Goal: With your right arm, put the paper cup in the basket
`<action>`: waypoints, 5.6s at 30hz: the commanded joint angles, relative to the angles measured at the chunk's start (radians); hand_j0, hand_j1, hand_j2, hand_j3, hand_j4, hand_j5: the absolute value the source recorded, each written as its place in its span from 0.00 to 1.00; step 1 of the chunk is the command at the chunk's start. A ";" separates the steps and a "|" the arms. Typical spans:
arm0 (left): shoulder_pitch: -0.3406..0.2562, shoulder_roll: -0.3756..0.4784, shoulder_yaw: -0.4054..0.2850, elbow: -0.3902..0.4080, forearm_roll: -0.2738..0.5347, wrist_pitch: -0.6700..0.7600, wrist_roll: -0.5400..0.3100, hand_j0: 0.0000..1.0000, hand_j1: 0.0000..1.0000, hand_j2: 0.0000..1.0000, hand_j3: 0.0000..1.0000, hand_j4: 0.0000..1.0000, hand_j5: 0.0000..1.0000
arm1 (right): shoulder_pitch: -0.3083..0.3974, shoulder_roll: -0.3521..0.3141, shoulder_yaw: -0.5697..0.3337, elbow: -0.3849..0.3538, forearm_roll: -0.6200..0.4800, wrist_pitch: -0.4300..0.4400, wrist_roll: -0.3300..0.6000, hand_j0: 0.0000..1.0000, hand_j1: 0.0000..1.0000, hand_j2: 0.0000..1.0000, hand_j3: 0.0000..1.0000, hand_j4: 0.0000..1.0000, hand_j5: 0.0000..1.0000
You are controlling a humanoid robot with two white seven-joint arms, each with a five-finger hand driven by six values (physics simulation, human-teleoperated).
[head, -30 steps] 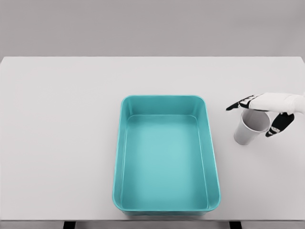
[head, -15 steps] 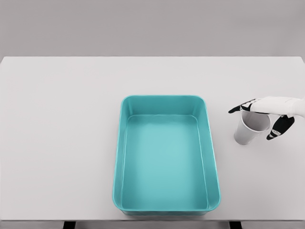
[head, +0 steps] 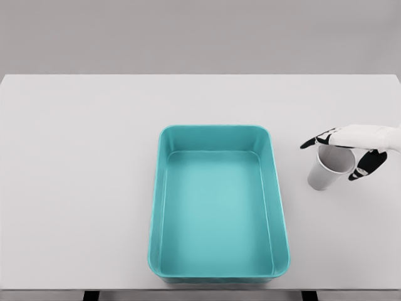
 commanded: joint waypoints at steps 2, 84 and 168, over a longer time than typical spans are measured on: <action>0.000 0.000 0.000 0.000 0.000 0.000 0.000 1.00 1.00 1.00 1.00 1.00 1.00 | 0.002 -0.001 0.000 -0.008 -0.002 0.001 0.000 0.88 0.88 0.88 0.88 0.88 0.88; 0.000 0.000 0.000 0.000 0.000 0.000 0.000 1.00 1.00 1.00 1.00 1.00 1.00 | -0.051 0.039 -0.192 -0.097 -0.099 -0.151 0.000 0.72 0.72 0.72 0.72 0.72 0.72; 0.000 0.000 0.000 0.000 0.000 0.000 0.000 1.00 1.00 1.00 1.00 1.00 1.00 | -0.057 0.384 0.055 -0.085 -0.100 -0.043 0.000 0.72 0.72 0.72 0.72 0.72 0.72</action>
